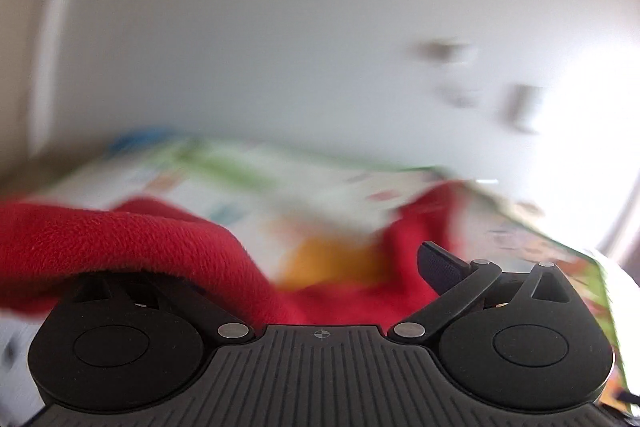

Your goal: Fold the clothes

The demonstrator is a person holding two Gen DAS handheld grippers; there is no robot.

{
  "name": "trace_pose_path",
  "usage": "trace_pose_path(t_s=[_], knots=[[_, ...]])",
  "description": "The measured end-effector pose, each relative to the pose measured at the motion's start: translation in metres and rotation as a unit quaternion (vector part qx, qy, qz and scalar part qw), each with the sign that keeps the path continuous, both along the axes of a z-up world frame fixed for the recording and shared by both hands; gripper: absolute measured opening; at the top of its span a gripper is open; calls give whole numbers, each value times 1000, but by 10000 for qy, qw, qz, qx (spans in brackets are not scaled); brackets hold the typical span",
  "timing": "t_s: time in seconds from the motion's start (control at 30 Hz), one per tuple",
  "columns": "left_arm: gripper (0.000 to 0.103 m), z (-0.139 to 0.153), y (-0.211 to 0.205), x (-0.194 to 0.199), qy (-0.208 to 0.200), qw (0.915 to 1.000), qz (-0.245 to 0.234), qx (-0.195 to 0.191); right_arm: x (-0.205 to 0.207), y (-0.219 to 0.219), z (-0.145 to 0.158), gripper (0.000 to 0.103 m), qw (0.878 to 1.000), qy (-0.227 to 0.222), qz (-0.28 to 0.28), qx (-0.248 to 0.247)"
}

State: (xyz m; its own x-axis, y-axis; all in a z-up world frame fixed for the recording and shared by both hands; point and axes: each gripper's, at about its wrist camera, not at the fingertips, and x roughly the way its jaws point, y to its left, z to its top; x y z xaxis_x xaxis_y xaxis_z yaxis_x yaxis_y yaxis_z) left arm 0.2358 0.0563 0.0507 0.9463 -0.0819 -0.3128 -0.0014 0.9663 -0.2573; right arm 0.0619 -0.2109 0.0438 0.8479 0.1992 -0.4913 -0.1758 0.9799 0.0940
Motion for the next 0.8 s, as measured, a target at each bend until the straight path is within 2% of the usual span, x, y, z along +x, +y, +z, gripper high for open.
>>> trace_pose_path(t_s=[0.07, 0.13, 0.17, 0.23, 0.27, 0.4, 0.53, 0.7, 0.8], knots=[[103, 5, -39, 2, 6, 9943, -949, 493, -1, 1, 4, 103, 10000, -70, 25, -18], [103, -6, -76, 2, 300, 9763, -1837, 1107, -4, 3, 12, 103, 9998, -163, 78, -88], [103, -14, -92, 1, 447, 9638, -2227, 1398, -4, 3, 17, 103, 9997, -186, 114, -94], [103, -29, -112, -4, 708, 9435, -2686, 1807, -2, 3, 29, 103, 9996, -179, 208, -25], [103, -35, -115, -4, 812, 9376, -2790, 1909, 0, 3, 35, 103, 9995, -161, 256, 39], [103, -42, -105, 1, 1042, 9371, -2777, 1841, 13, 7, 57, 103, 9974, -23, 544, 465], [103, -45, -93, 1, 1114, 9386, -2756, 1750, 41, 19, 58, 103, 9847, 562, 1069, 1253], [103, -57, -94, 9, 1254, 9374, -2836, 1584, 89, 40, 39, 103, 9547, 1268, 1567, 2189], [103, -58, -95, 13, 1310, 9369, -2869, 1508, 120, 56, 23, 103, 9243, 1820, 1933, 2743]])
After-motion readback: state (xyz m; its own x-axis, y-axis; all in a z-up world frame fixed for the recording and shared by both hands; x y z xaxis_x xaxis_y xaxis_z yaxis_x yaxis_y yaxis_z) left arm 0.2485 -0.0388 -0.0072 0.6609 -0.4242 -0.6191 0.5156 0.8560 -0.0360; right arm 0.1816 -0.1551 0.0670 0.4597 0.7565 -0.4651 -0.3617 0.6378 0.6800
